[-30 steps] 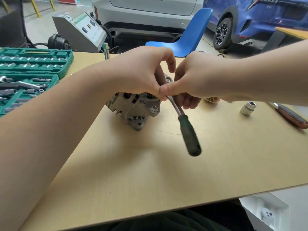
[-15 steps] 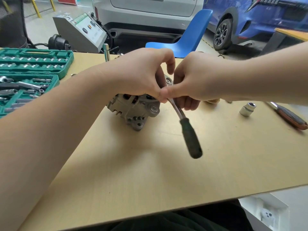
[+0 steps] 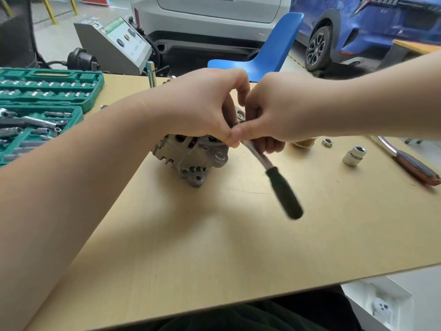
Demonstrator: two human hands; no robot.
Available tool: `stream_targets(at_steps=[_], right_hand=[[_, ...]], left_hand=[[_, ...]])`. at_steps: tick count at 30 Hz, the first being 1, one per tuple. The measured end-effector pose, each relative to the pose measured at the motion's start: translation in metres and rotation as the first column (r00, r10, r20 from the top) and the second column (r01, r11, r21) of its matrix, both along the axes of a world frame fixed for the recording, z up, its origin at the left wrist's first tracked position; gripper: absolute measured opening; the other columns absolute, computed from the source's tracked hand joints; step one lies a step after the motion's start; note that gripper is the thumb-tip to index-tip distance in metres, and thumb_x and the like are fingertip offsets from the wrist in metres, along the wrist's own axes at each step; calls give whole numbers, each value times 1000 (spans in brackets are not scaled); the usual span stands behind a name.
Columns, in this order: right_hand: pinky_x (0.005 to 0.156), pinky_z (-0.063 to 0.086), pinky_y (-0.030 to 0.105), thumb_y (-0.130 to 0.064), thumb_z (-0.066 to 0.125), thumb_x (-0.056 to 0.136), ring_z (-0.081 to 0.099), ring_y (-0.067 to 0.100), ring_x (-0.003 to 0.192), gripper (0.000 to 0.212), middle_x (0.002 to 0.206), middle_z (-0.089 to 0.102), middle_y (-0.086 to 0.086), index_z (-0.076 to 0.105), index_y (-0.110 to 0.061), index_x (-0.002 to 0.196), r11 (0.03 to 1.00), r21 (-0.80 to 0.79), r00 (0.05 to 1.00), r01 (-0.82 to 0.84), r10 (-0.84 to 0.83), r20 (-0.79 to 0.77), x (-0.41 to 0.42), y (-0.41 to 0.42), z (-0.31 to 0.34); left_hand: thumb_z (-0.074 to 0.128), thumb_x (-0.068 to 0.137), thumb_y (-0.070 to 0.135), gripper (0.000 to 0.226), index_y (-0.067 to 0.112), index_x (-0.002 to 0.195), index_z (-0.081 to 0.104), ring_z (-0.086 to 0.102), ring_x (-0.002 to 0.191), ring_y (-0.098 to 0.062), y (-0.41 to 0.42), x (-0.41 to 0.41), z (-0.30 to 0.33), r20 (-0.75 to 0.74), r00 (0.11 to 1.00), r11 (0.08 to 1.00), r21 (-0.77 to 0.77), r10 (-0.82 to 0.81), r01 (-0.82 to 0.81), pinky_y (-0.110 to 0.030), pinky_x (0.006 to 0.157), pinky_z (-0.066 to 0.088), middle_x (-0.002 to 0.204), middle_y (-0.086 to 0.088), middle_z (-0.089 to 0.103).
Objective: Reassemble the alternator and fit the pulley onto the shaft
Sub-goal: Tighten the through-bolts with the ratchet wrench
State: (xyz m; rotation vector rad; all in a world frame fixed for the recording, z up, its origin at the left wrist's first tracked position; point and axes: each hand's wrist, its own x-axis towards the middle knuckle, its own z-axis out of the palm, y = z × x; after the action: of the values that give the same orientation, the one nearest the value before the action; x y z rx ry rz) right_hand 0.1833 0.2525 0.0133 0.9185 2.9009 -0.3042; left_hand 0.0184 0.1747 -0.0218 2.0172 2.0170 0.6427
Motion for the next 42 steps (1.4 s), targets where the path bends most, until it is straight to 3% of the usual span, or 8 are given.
stream_targets(at_steps=[9, 16, 19, 22, 26, 31, 38, 42], right_hand=[[75, 53, 43, -35, 58, 104, 62, 28, 83, 19, 90, 64, -1, 59, -23, 119, 598, 489, 771, -635, 454, 445, 5, 11, 11], [39, 49, 17, -39, 81, 90, 71, 13, 48, 34, 57, 74, 0, 70, -9, 78, 947, -273, 980, 166, -189, -61, -3, -9, 2], [49, 51, 28, -47, 76, 91, 68, 18, 59, 31, 58, 68, -4, 69, -17, 85, 982, 173, 996, -73, 62, 66, 0, -5, 5], [70, 54, 40, -33, 61, 102, 60, 25, 78, 17, 83, 59, -3, 59, -23, 116, 664, 529, 844, -528, 342, 413, 3, 0, 7], [62, 50, 35, -41, 64, 99, 59, 22, 69, 23, 76, 60, -4, 65, -20, 109, 760, 496, 900, -420, 279, 335, 2, -4, 7], [42, 51, 20, -36, 81, 89, 73, 15, 51, 30, 58, 74, 1, 69, -10, 79, 938, -273, 972, 212, -233, -45, -6, -14, 5], [74, 55, 45, -29, 55, 105, 64, 32, 86, 15, 89, 62, 1, 56, -20, 117, 602, 543, 807, -586, 373, 457, 8, 5, 2], [61, 54, 37, -49, 67, 96, 66, 21, 68, 30, 67, 67, -4, 70, -20, 93, 936, 303, 979, -176, 135, 151, 2, -4, 3]], left_hand=[[97, 66, 38, 61, 38, 110, 55, 62, 81, 13, 0, 0, -2, -20, 1000, 1000, 27, 13, -13, -27, 62, 41, 87, 34, 71], [96, 67, 36, 58, 41, 107, 54, 63, 78, 12, 0, 1, -1, -14, 1000, 1000, 8, 3, -3, -28, 64, 44, 88, 34, 73], [95, 68, 33, 57, 36, 111, 57, 64, 81, 10, 0, 0, -1, -3, 1000, 1000, 27, 1, -1, -27, 64, 45, 89, 26, 75], [97, 68, 34, 61, 37, 112, 56, 62, 82, 12, -1, 0, -1, -17, 1000, 1000, 24, 14, -14, -27, 64, 43, 84, 24, 74], [98, 67, 35, 64, 40, 113, 52, 63, 82, 10, -1, 2, -2, -2, 1000, 999, 38, 14, -14, -31, 71, 51, 83, 29, 73], [97, 67, 38, 63, 42, 113, 54, 65, 85, 10, -2, 1, 1, -3, 1000, 1000, 4, 9, -9, -34, 78, 58, 91, 35, 73], [98, 67, 34, 61, 46, 106, 51, 64, 80, 14, -3, 1, -1, 11, 1000, 1000, 19, 2, -2, -26, 63, 44, 89, 37, 71], [96, 71, 38, 61, 45, 111, 50, 65, 80, 11, -4, 2, -1, 27, 1000, 999, 39, 2, -3, -29, 66, 48, 86, 34, 73]])
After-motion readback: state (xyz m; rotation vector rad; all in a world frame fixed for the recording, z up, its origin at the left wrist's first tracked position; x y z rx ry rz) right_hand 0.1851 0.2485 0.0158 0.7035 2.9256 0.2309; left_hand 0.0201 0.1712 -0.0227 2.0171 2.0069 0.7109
